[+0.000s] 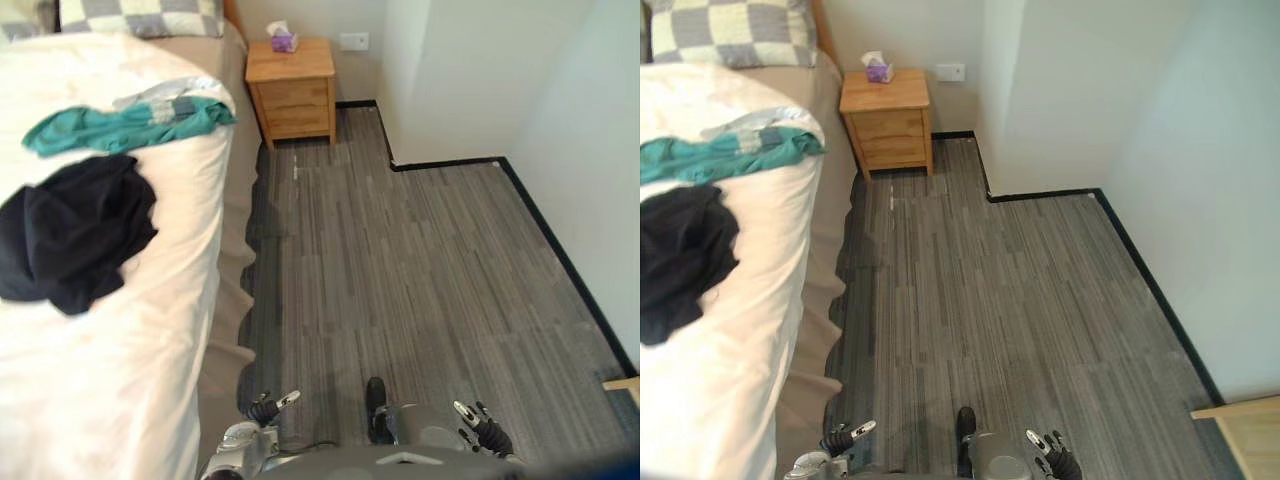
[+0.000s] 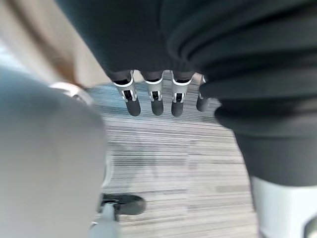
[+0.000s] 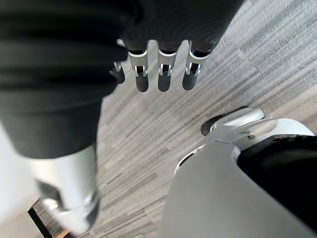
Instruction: Tidy the bed and pick cloth on bed and put in laundry
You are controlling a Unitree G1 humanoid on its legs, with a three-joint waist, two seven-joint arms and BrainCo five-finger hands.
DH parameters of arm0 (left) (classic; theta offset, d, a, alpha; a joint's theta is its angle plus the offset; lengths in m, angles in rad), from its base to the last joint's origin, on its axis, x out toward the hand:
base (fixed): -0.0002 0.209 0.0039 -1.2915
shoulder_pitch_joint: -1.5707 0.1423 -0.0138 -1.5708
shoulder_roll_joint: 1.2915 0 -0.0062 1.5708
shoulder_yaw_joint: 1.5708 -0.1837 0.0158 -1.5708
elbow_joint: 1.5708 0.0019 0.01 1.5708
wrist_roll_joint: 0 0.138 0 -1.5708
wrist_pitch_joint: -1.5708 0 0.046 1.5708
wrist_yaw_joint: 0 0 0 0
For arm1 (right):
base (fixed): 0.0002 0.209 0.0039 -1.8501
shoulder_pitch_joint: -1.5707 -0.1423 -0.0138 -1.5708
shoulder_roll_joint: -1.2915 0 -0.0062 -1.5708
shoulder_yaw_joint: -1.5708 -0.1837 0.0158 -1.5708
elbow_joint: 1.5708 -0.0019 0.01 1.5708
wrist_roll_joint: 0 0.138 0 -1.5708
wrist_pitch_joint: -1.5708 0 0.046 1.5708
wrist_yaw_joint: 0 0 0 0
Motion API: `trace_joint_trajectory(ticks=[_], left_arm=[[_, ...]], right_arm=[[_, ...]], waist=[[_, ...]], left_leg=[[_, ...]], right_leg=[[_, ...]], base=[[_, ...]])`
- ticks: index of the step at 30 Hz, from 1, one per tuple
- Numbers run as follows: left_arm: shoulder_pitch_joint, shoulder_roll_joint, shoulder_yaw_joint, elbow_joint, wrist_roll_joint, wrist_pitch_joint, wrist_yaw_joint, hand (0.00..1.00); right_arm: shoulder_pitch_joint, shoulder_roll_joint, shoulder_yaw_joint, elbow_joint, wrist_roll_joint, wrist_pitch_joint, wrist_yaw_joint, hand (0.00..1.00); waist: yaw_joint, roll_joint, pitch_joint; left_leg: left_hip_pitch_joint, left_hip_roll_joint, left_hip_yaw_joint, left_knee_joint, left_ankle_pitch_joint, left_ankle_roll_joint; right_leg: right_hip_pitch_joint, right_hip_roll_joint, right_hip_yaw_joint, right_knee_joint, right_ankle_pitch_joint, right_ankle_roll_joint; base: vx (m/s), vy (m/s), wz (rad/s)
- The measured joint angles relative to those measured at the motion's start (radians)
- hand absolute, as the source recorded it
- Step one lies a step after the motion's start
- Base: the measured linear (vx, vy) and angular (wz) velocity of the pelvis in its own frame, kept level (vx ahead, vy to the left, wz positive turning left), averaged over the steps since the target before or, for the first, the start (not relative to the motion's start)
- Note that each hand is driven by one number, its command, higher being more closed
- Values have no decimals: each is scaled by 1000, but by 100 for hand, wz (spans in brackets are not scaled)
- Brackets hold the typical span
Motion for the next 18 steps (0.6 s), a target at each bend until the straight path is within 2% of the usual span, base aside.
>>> trace_joint_trajectory(ticks=[1,3,5,7,8,9,10,11,12,14,15,16,17,18], left_arm=[[1,0,1,-19,-1,-12,2,0],[0,2,10,-34,-1,-19,2,0],[1,-3,28,-52,3,-23,-2,0],[0,-14,57,-66,6,-37,-3,0],[0,-16,64,-71,6,-37,-2,0],[3,-20,77,-73,7,-30,0,0],[5,-24,78,-77,2,-22,0,0],[4,-22,94,-83,-11,-15,0,0],[4,-30,113,-85,-15,-2,0,0],[4,-34,117,-91,-31,2,-2,0],[4,-34,118,-90,-31,4,-2,0],[5,-33,122,-88,-34,12,-1,0],[6,-33,124,-88,-37,15,-1,0],[6,-35,137,-87,-53,35,-1,0]], right_arm=[[-5,-8,0,2,0,-1,6,0],[-7,-10,-4,2,-1,-4,8,0],[-8,-8,-4,0,-2,-15,10,0],[-39,-5,-3,-2,-3,-14,11,0],[-48,-3,-2,-3,-4,-14,11,0],[-60,11,-2,-11,-7,-13,11,0],[-60,9,-2,-20,-14,-12,11,0],[-54,3,4,-36,-27,-10,13,0],[-41,14,4,-36,-40,1,12,0],[-23,16,-9,-33,-41,4,15,0],[-22,14,-11,-28,-41,4,16,0],[-27,14,-14,-25,-44,5,17,0],[-26,15,-16,-24,-48,6,17,0],[-26,14,-33,-21,-84,10,17,0]], waist=[[4,19,10],[9,15,13],[16,6,18],[17,-17,31],[17,-26,37],[19,-22,41],[21,-8,45],[34,-17,64],[32,-6,69],[45,-9,68],[42,-9,68],[39,-3,64],[40,1,62],[41,3,57]], left_leg=[[-62,15,-38,122,-60,13],[-111,4,-60,166,-108,12],[-141,-36,-63,130,-132,3],[-181,-121,-54,-14,-147,11],[-183,-147,-51,-74,-147,12],[-182,-186,-51,-215,-142,19],[-179,-189,-47,-286,-136,24],[-177,-198,-27,-380,-113,14],[-176,-191,-9,-469,-81,21],[-182,-193,103,-564,-24,32],[-183,-189,145,-577,-11,42],[-190,-176,229,-580,3,65],[-193,-173,254,-579,5,72],[-198,-170,295,-579,-6,111]], right_leg=[[42,13,18,-11,-2,-9],[114,21,50,-39,-2,-6],[172,26,77,-68,-7,2],[220,31,113,-104,-29,23],[229,31,121,-110,-38,31],[235,20,60,-77,-111,63],[215,10,-4,-23,-158,89],[199,12,-34,42,-173,12],[234,26,-40,45,-178,6],[296,31,-27,-15,-183,13],[318,34,-24,-38,-183,14],[353,44,-20,-74,-191,24],[361,49,-20,-80,-196,28],[374,61,-21,-78,-219,31]], base=[[222,-148,-59],[237,-180,-58],[255,-179,-51],[179,-100,-43],[157,-68,-34],[119,-45,-26],[154,-21,-43],[241,-42,-27],[261,-32,-25],[246,-28,-14],[249,8,-13],[210,29,-3],[297,56,5],[434,68,10]])
